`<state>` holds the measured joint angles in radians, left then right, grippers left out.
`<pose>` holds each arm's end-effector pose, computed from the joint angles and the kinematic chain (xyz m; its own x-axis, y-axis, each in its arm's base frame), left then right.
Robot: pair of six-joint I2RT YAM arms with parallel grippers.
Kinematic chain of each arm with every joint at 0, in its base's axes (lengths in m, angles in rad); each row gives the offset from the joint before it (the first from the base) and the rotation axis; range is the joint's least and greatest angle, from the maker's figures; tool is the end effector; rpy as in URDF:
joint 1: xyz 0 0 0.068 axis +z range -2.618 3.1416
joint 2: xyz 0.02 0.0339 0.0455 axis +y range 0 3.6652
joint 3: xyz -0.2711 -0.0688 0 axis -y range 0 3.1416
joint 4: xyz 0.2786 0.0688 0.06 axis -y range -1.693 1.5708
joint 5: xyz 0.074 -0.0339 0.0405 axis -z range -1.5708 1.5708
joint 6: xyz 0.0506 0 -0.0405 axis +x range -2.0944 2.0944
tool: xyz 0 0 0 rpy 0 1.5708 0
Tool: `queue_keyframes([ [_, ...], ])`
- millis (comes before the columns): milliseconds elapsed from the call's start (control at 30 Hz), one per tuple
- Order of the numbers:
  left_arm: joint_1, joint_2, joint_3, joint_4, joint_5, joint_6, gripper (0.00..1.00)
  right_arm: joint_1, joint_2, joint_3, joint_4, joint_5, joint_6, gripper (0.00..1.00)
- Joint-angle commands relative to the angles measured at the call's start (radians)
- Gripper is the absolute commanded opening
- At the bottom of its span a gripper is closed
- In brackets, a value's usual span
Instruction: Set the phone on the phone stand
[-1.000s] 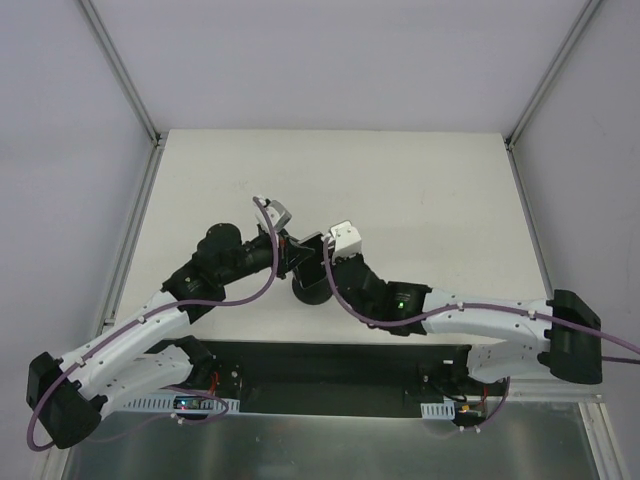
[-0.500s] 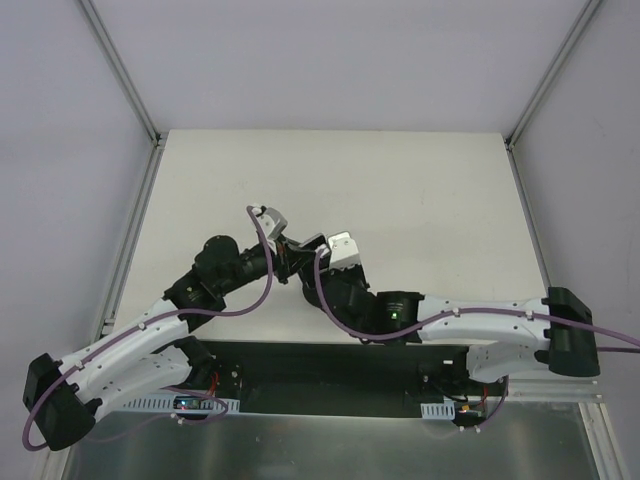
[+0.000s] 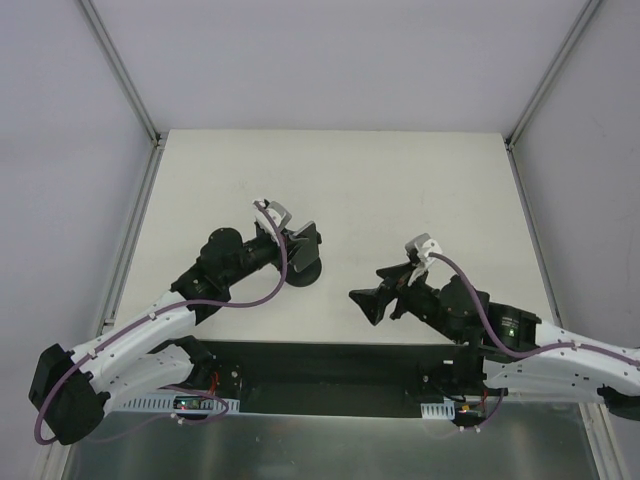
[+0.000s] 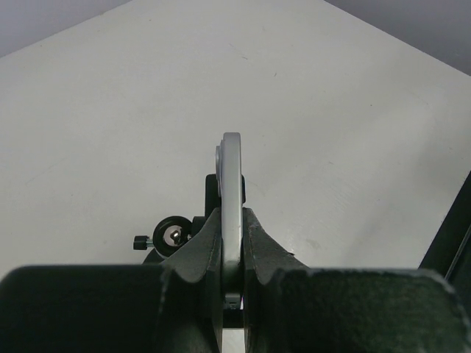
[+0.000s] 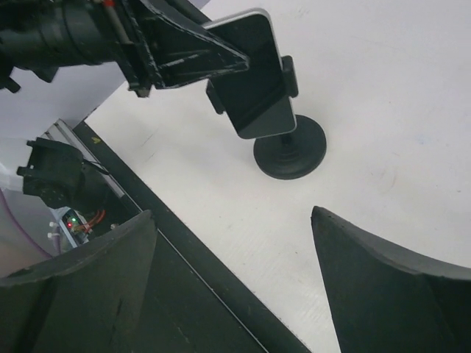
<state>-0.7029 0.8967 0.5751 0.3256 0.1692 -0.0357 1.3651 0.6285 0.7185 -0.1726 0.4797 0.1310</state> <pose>0.1913 -0.1732 0.2947 -0.0243 -0.0255 -0.9994 0.7653 0.6427 -0.0350 0.0619 0.1825 0.3479 -0.1179 0.0024 -0.9930 -0.7657 0.6366 0.0924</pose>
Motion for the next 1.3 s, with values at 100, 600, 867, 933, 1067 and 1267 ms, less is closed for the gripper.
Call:
queue_keyframes([
  [100, 0.002, -0.005, 0.017, -0.077, 0.039, 0.059, 0.00, -0.104, -0.023, -0.027, -0.039, -0.239, -0.005, 0.90],
  [600, 0.010, -0.243, 0.250, -0.545, -0.071, -0.231, 0.99, -0.185, 0.387, 0.252, -0.068, -0.250, -0.096, 0.97],
  [867, 0.010, -0.511, 0.162, -0.754, -0.289, -0.305, 0.99, -0.182, 0.623, 0.420, 0.025, -0.122, -0.155, 0.97],
  [933, 0.011, -0.582, 0.125, -0.752, -0.251, -0.322, 0.99, -0.182, 0.654, 0.435, 0.067, -0.105, -0.169, 0.96],
  [1067, 0.011, -0.642, 0.089, -0.752, -0.134, -0.267, 0.99, -0.193, 0.732, 0.484, 0.088, -0.107, -0.235, 0.97],
  [1267, 0.010, -0.709, 0.094, -0.793, -0.106, -0.205, 0.99, -0.216, 0.797, 0.524, 0.127, -0.127, -0.271, 0.97],
])
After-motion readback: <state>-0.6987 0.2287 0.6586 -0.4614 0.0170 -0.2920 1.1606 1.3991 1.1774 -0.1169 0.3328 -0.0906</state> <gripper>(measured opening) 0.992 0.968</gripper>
